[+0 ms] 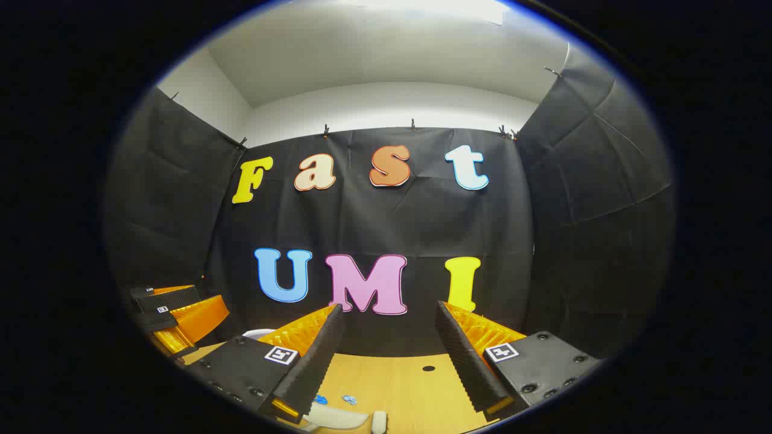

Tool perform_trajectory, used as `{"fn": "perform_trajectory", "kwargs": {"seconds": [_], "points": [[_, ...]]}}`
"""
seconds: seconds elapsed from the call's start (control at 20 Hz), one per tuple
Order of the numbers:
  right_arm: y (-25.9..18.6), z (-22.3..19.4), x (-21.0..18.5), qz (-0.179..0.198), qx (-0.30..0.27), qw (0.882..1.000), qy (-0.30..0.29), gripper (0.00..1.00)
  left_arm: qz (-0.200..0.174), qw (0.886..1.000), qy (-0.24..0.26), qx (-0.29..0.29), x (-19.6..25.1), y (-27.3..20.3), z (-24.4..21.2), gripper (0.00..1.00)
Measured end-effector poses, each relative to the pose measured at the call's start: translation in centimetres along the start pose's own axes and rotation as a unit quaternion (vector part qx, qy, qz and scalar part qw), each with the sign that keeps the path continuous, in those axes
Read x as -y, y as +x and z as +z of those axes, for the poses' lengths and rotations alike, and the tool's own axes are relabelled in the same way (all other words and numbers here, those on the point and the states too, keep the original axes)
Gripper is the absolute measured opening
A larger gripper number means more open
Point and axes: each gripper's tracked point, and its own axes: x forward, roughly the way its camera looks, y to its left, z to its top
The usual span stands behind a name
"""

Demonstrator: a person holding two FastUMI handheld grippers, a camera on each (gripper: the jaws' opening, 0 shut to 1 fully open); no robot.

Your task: Pick up the small broom and dustpan from the desktop, sweep the trash into the dustpan with the broom, and then empty the trash into the garbage bin.

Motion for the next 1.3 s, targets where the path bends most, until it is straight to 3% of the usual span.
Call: {"fn": "perform_trajectory", "kwargs": {"seconds": [0.05, 0.1, 0.4, 0.8, 0.9, 1.3], "points": [[-0.1, 0.1, 0.1, -0.001, 0.002, 1.0, 0.001, 0.91, -0.002, 1.0, -0.004, 0.0, 0.0, -0.1, 0.2, 0.82], [-0.2, 0.2, 0.2, -0.002, 0.003, 1.0, 0.001, 0.96, -0.002, 1.0, -0.005, 0.002, -0.2, -0.2, 0.3, 0.82], [0.0, 0.6, -0.8, 0.007, 0.006, 1.0, 0.006, 1.0, -0.001, 1.0, 0.003, 0.02, -0.5, -0.9, 1.3, 0.82], [0.0, 0.7, -2.2, 0.018, 0.009, 1.0, 0.002, 0.96, 0.011, 1.0, 0.008, 0.018, -1.5, -1.4, 1.2, 0.82], [-0.1, 0.4, -1.9, 0.011, 0.007, 1.0, -0.005, 0.91, 0.015, 1.0, 0.013, 0.015, -1.8, -1.2, 1.0, 0.82], [-0.1, -0.8, -1.0, -0.008, -0.015, 1.0, -0.007, 0.91, 0.011, 1.0, 0.013, 0.004, -1.4, -0.8, 1.0, 0.82]]}}
